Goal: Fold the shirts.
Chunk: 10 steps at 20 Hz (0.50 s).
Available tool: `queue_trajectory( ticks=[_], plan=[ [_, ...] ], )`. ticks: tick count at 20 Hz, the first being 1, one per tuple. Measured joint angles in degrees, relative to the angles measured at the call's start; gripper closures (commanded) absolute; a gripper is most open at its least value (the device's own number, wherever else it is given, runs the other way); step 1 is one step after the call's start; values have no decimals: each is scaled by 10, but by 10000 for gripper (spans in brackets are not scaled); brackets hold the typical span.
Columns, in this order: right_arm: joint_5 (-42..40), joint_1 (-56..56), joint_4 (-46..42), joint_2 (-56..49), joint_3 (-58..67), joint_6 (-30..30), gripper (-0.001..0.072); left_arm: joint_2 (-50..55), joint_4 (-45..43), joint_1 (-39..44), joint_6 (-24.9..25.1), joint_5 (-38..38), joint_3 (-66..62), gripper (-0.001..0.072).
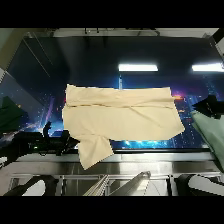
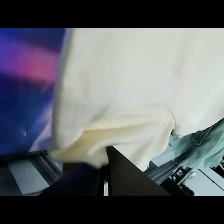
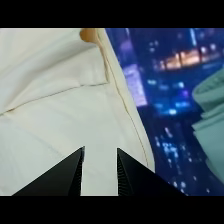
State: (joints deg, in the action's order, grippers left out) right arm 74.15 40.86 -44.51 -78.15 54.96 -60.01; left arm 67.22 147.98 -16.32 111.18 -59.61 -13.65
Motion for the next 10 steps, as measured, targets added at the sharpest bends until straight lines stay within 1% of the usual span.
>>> queue_trajectory(
  ticks=[1,2,7,10],
  plan=[
    [6,7,-4,-1,-4,10,370,0,1,0,7,0,0,685],
    [12,13,-10,-4,-9,21,260,0,2,0,15,-1,1,685],
    [32,24,-68,-40,-37,70,251,0,4,0,42,-10,3,685],
    [21,25,-87,-65,-61,101,251,0,2,0,52,-18,3,685]
  ],
)
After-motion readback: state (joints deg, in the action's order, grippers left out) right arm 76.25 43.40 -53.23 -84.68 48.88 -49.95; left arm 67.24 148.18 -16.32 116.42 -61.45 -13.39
